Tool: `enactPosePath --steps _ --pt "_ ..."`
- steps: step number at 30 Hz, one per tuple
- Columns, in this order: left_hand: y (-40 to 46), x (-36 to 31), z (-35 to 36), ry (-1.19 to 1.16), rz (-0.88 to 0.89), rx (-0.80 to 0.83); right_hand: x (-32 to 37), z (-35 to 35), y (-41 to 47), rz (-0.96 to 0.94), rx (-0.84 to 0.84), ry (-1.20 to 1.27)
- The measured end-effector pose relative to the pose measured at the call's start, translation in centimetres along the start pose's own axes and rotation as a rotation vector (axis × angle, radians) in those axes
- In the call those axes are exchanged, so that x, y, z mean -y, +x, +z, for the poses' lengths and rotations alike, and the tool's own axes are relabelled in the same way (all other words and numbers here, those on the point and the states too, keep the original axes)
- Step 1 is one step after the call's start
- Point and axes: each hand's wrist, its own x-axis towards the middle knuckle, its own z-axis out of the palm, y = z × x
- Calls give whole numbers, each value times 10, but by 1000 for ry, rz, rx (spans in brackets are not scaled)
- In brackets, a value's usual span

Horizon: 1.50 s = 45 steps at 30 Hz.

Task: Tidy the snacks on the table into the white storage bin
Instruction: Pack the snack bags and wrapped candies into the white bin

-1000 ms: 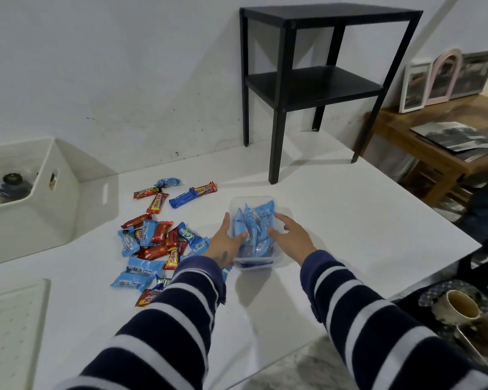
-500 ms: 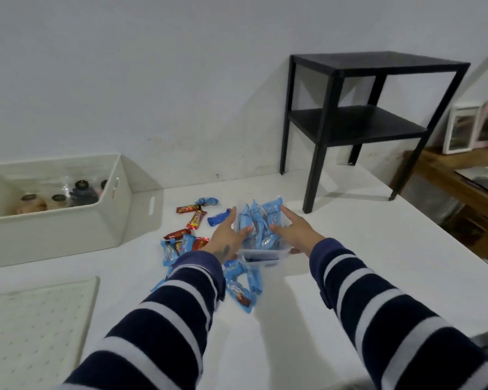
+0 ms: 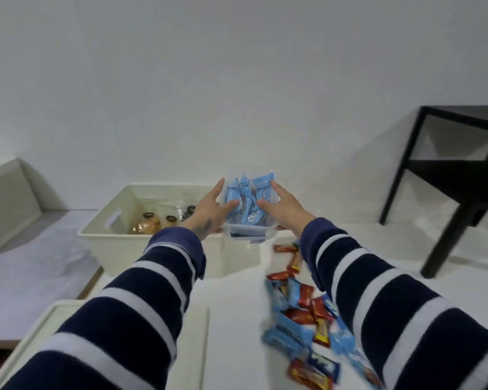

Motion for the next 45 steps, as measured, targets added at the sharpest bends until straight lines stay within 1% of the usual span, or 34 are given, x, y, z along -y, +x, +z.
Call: enactPosePath --steps 4,7,12,15,17,21,25,27,29,31,34,35,36,38,39,42,44,45 --pt "31 28 -69 -11 -23 -39 28 67 42 -48 40 -32" --pt "53 50 -102 3 -74 -29 34 105 66 -31 64 -41" --pt "91 86 -121 -1 -156 44 19 147 99 56 103 -55" --pt "111 105 -122 39 -226 93 3 165 117 159 157 -58" --pt "124 117 -122 99 -285 145 -9 177 129 216 188 -66" --pt "143 130 -120 239 -396 324 -45 196 164 323 276 -160" --pt "162 147 -112 407 -428 503 -38 204 158 383 382 -348" --pt "168 160 -107 518 -439 526 -40 207 158 386 417 -369" --pt "171 165 -106 665 -425 523 -42 209 161 349 418 -422" --pt "175 168 -103 675 -431 574 -44 209 164 224 380 -575" --pt "179 170 -101 703 -415 580 -38 197 160 -71 122 -858" --pt "179 171 -98 713 -408 574 -40 191 159 -171 70 -968" --pt "181 175 -96 715 -411 566 -42 184 158 -218 50 -1076" --pt "184 179 -89 715 -404 533 -45 172 152 -151 57 -1230" --pt "185 180 -83 696 -416 509 -49 168 150 -115 61 -1256" --pt "195 192 -66 636 -435 486 -56 164 149 -101 67 -1199" --pt "201 197 -59 681 -395 455 -55 165 149 -96 66 -1162" --pt "193 187 -58 695 -385 465 -54 165 148 -90 68 -1155"
